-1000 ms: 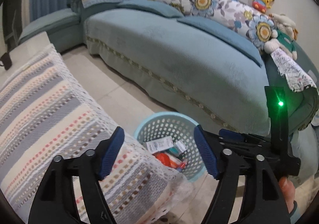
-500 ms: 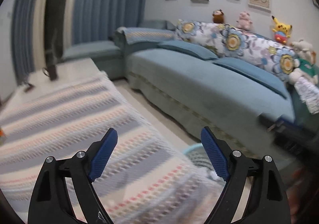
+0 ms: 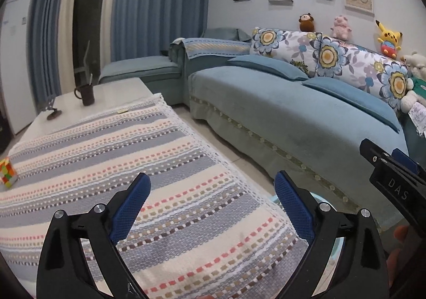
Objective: Collect trash
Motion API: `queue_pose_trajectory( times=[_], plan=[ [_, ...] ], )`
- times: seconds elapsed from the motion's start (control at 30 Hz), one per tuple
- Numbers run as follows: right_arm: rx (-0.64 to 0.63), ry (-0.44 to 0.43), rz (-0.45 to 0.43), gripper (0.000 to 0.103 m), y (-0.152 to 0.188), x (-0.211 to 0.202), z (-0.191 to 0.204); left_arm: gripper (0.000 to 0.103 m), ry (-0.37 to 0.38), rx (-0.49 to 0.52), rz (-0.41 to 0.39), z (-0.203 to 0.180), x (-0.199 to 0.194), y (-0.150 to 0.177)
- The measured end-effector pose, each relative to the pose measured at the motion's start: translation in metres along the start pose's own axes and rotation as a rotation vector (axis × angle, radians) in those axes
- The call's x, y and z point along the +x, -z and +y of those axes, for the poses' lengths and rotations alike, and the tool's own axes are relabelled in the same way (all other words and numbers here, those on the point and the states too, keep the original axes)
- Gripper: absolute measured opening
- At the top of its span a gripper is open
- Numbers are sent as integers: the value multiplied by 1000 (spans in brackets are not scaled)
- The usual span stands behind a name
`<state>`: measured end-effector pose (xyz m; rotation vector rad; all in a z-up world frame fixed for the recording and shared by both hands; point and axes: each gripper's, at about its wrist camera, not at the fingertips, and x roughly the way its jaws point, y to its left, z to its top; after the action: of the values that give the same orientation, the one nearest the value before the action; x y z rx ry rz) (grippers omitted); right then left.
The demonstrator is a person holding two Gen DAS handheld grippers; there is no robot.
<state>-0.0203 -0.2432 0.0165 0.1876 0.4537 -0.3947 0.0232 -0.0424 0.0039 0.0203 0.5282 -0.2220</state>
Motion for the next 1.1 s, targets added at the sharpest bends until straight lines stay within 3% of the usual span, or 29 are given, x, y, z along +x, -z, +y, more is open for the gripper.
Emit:
queue_pose_trajectory(
  times=[0.17,1.1],
  plan=[
    [-3,-22,32,73,5,9,2,91,-27,-1,5,2,4,1],
    [-45,-35,19,74,11,4,13,93,-74,10,-10,0,4,1]
  ],
)
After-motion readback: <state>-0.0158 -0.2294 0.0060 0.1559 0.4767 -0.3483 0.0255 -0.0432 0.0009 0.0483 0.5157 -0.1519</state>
